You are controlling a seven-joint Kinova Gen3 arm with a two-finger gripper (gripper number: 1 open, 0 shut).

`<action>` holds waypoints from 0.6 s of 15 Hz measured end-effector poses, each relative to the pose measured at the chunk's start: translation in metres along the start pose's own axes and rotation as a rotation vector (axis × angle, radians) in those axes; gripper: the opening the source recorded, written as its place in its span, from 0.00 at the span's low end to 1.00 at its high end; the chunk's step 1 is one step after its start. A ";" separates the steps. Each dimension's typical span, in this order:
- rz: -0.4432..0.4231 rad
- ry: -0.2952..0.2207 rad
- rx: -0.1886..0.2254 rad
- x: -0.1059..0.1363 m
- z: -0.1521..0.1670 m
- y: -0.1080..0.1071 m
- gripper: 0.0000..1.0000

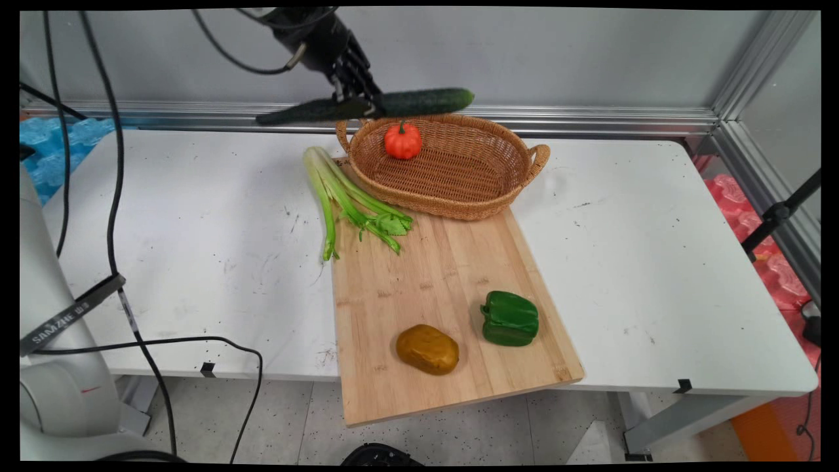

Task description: Place the picked object in the vegetable basket

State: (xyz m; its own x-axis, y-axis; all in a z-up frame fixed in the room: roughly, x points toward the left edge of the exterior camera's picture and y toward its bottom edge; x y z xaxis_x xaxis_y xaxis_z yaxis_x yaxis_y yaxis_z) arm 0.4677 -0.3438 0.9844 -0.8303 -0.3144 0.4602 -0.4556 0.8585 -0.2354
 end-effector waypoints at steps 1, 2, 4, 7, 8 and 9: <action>0.010 -0.003 0.014 0.003 0.003 -0.009 0.00; 0.022 -0.006 0.028 0.006 0.007 -0.019 0.00; 0.050 -0.009 0.046 0.013 0.017 -0.037 0.00; 0.094 -0.012 0.059 0.020 0.032 -0.056 0.00; 0.106 -0.013 0.061 0.022 0.036 -0.060 0.00; 0.127 -0.016 0.063 0.025 0.042 -0.067 0.00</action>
State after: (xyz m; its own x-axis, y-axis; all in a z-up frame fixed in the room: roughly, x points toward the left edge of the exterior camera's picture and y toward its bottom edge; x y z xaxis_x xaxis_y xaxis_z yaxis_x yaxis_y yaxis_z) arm 0.4638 -0.4263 0.9754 -0.8871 -0.2119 0.4100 -0.3658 0.8646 -0.3446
